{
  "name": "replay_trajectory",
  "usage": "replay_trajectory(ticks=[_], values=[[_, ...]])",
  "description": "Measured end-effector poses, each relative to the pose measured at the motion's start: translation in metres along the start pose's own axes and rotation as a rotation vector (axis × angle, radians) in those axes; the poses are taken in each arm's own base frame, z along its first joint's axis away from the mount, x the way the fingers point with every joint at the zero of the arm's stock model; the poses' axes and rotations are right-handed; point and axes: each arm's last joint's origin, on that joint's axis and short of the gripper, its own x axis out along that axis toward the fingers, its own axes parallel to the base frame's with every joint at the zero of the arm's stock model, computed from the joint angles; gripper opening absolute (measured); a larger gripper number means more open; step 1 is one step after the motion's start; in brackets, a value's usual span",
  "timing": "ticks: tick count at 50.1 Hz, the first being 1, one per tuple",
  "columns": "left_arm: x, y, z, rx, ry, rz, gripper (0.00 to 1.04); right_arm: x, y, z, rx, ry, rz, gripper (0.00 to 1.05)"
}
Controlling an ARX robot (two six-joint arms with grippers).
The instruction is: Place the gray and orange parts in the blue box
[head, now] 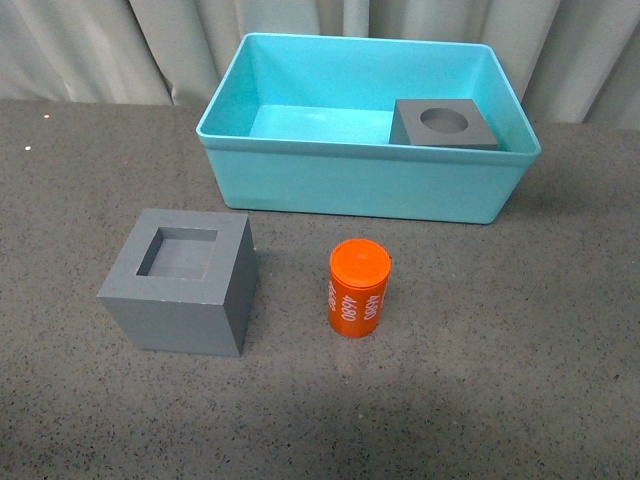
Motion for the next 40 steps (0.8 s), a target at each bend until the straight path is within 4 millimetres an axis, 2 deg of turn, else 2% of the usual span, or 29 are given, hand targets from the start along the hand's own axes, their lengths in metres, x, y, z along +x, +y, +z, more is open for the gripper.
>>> replay_trajectory(ticks=[5, 8, 13, 16, 23, 28, 32, 34, 37, 40], values=[[0.0, 0.0, 0.0, 0.0, 0.0, 0.0, 0.98, -0.022, -0.007, -0.012, -0.022, -0.018, -0.031, 0.95], [0.0, 0.0, 0.0, 0.0, 0.0, 0.0, 0.98, -0.036, -0.012, -0.021, 0.004, -0.101, -0.056, 0.88], [0.0, 0.0, 0.0, 0.0, 0.0, 0.0, 0.98, -0.059, -0.022, -0.033, 0.039, -0.246, -0.073, 0.72], [0.0, 0.0, 0.0, 0.0, 0.0, 0.0, 0.98, -0.07, -0.026, -0.039, 0.047, -0.276, -0.076, 0.63], [0.0, 0.0, 0.0, 0.0, 0.0, 0.0, 0.98, -0.089, -0.033, -0.053, 0.05, -0.274, -0.077, 0.43], [0.0, 0.0, 0.0, 0.0, 0.0, 0.0, 0.98, -0.107, -0.038, -0.066, 0.05, -0.27, -0.075, 0.2], [0.0, 0.0, 0.0, 0.0, 0.0, 0.0, 0.98, -0.114, -0.04, -0.07, 0.05, -0.273, -0.075, 0.09], [0.0, 0.0, 0.0, 0.0, 0.0, 0.0, 0.98, -0.119, -0.041, -0.072, 0.05, -0.275, -0.075, 0.0], [0.0, 0.0, 0.0, 0.0, 0.0, 0.0, 0.98, -0.127, -0.043, -0.078, 0.051, -0.272, -0.076, 0.01], [0.0, 0.0, 0.0, 0.0, 0.0, 0.0, 0.98, -0.13, -0.044, -0.08, 0.051, -0.271, -0.079, 0.1]])
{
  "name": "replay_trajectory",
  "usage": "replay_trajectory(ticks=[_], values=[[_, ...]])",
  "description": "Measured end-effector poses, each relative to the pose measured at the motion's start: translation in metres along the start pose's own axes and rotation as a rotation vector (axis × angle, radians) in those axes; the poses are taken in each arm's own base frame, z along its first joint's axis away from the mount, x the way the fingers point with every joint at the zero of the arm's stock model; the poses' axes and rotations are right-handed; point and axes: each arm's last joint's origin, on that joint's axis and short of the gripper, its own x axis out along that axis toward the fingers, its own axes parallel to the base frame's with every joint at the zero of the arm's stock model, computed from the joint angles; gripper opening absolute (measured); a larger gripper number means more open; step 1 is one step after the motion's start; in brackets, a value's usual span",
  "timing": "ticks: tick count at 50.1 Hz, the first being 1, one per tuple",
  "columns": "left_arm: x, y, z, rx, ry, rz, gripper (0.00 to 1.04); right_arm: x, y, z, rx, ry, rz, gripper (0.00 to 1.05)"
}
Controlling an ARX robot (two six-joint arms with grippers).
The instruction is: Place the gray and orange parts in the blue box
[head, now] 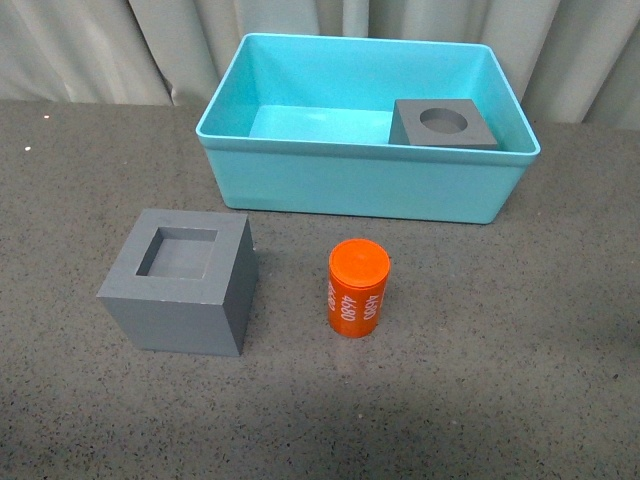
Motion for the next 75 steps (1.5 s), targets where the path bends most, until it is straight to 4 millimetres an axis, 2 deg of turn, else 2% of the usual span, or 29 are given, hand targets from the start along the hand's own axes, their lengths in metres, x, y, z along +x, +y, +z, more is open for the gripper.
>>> replay_trajectory(ticks=[4, 8, 12, 16, 21, 37, 43, 53, 75], values=[[0.0, 0.0, 0.0, -0.006, 0.006, 0.009, 0.98, -0.001, 0.0, 0.001, 0.001, -0.007, 0.0, 0.28], [0.006, 0.001, -0.003, -0.09, 0.205, 0.147, 0.98, -0.001, 0.0, 0.001, 0.0, -0.006, 0.001, 0.44], [0.026, 0.003, 0.0, -0.166, 0.289, 0.151, 0.98, -0.001, 0.0, 0.001, 0.001, -0.008, 0.001, 0.62], [0.059, 0.002, 0.009, -0.231, 0.366, 0.083, 0.98, -0.001, 0.0, 0.001, 0.001, -0.007, 0.003, 0.82], [0.088, -0.002, 0.006, -0.237, 0.471, 0.024, 0.98, -0.001, 0.0, 0.001, 0.002, -0.007, 0.002, 0.96], [0.152, -0.013, -0.034, -0.193, 0.795, -0.004, 0.98, -0.001, 0.0, 0.001, 0.004, -0.007, 0.003, 0.95], [0.168, -0.02, -0.046, -0.185, 0.863, -0.026, 0.98, -0.001, 0.0, 0.001, 0.004, -0.007, 0.003, 0.95], [0.187, -0.028, -0.052, -0.16, 0.878, -0.043, 0.98, -0.001, 0.0, 0.001, 0.004, -0.007, 0.003, 0.95], [0.194, -0.042, -0.067, -0.09, 0.936, -0.08, 0.97, -0.001, 0.0, 0.001, 0.004, -0.007, 0.003, 0.95]])
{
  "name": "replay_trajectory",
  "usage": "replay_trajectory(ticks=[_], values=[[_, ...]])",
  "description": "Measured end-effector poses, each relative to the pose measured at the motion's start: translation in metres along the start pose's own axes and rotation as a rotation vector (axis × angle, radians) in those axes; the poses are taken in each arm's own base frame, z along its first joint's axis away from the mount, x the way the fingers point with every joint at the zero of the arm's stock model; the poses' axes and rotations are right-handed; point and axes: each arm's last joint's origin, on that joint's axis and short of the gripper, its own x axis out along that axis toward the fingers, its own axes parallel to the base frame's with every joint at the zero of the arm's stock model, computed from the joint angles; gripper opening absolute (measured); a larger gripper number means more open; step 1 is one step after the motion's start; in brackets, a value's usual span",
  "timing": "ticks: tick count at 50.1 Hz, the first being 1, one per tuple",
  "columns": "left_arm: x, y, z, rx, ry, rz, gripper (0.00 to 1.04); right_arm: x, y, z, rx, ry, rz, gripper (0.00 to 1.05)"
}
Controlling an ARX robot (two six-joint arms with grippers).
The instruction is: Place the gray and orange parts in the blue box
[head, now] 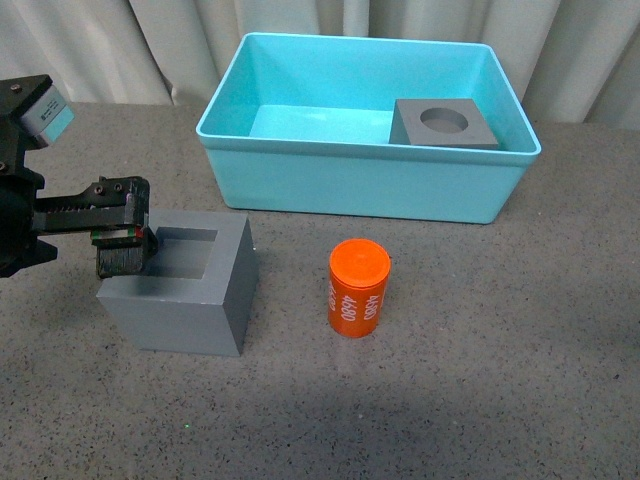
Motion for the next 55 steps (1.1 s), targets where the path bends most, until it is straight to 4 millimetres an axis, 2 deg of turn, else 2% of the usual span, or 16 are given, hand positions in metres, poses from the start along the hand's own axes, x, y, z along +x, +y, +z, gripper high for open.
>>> replay_trajectory(ticks=[4, 10, 26, 35, 44, 47, 51, 55], values=[[0.001, -0.003, 0.0, 0.005, 0.005, -0.009, 0.8, 0.0, 0.0, 0.0, 0.0, 0.0, 0.0, 0.95], [0.002, -0.008, 0.001, 0.017, 0.004, -0.016, 0.6, 0.0, 0.0, 0.0, 0.0, 0.0, 0.0, 0.95], [0.0, -0.009, 0.004, 0.011, -0.007, -0.019, 0.18, 0.0, 0.0, 0.0, 0.0, 0.0, 0.0, 0.95], [-0.006, -0.005, 0.006, -0.025, -0.014, -0.018, 0.16, 0.0, 0.0, 0.0, 0.0, 0.0, 0.0, 0.95], [-0.031, -0.013, 0.021, -0.055, -0.089, -0.059, 0.16, 0.0, 0.0, 0.0, 0.0, 0.0, 0.0, 0.95], [-0.043, -0.021, 0.033, -0.045, -0.157, -0.064, 0.16, 0.0, 0.0, 0.0, 0.0, 0.0, 0.0, 0.95], [-0.061, -0.037, 0.062, -0.06, -0.265, -0.102, 0.16, 0.0, 0.0, 0.0, 0.0, 0.0, 0.0, 0.95], [-0.068, -0.049, 0.085, -0.074, -0.341, -0.12, 0.16, 0.0, 0.0, 0.0, 0.0, 0.0, 0.0, 0.95]])
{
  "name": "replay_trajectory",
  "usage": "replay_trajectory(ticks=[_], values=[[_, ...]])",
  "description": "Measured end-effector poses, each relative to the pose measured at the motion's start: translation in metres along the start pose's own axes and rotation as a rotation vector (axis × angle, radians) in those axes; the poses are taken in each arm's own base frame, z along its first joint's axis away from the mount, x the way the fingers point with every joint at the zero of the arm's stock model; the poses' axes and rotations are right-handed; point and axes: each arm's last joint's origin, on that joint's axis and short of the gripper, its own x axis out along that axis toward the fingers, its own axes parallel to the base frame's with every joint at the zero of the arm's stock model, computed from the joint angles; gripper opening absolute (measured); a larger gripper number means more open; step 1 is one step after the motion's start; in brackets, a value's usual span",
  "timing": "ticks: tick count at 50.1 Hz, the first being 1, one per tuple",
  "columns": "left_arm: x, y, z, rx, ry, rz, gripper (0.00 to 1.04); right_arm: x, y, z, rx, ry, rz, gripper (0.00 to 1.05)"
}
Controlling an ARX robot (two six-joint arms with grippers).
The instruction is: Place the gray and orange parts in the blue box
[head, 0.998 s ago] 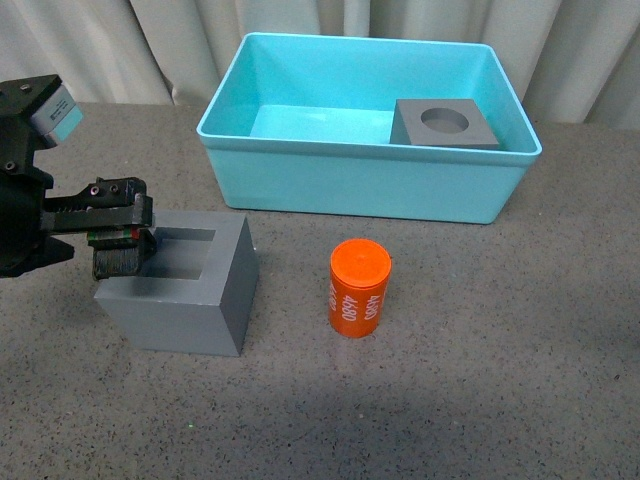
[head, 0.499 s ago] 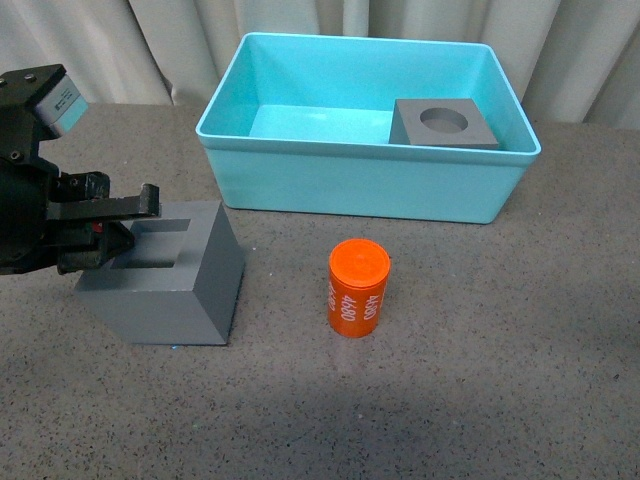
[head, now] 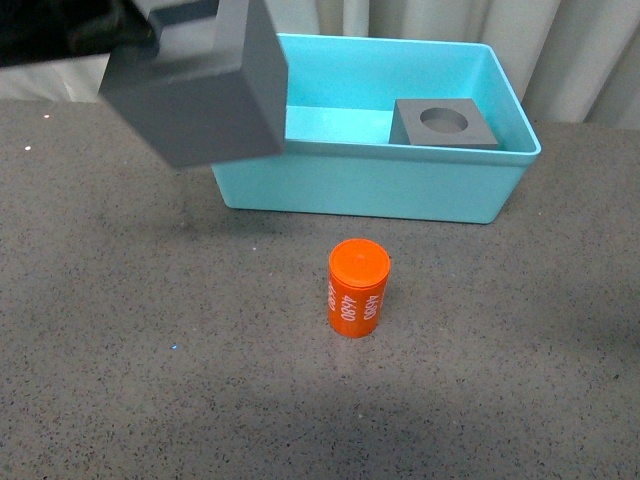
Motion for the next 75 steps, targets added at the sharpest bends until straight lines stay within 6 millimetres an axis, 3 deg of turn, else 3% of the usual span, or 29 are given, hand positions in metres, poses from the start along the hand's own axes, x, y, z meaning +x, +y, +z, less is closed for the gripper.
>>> replay_trajectory(ticks=[7, 15, 23, 37, 49, 61, 70, 75], values=[[0.018, -0.016, 0.029, -0.001, -0.067, -0.007, 0.16, 0.0, 0.0, 0.0, 0.0, 0.0, 0.0, 0.95], [0.066, -0.021, 0.044, 0.008, -0.032, 0.066, 0.16, 0.0, 0.0, 0.0, 0.0, 0.0, 0.0, 0.95], [0.104, -0.017, 0.04, 0.027, 0.0, 0.125, 0.16, 0.0, 0.0, 0.0, 0.0, 0.0, 0.0, 0.95], [0.134, -0.023, 0.033, 0.038, 0.074, 0.134, 0.16, 0.0, 0.0, 0.0, 0.0, 0.0, 0.0, 0.95], [0.156, -0.03, 0.012, 0.045, 0.166, 0.136, 0.16, 0.0, 0.0, 0.0, 0.0, 0.0, 0.0, 0.95], [0.162, -0.03, 0.004, 0.039, 0.192, 0.153, 0.16, 0.0, 0.0, 0.0, 0.0, 0.0, 0.0, 0.95], [0.157, -0.035, 0.01, 0.024, 0.144, 0.138, 0.52, 0.0, 0.0, 0.0, 0.0, 0.0, 0.0, 0.95], [0.14, -0.039, 0.022, 0.009, 0.043, 0.094, 0.72, 0.0, 0.0, 0.0, 0.0, 0.0, 0.0, 0.95]])
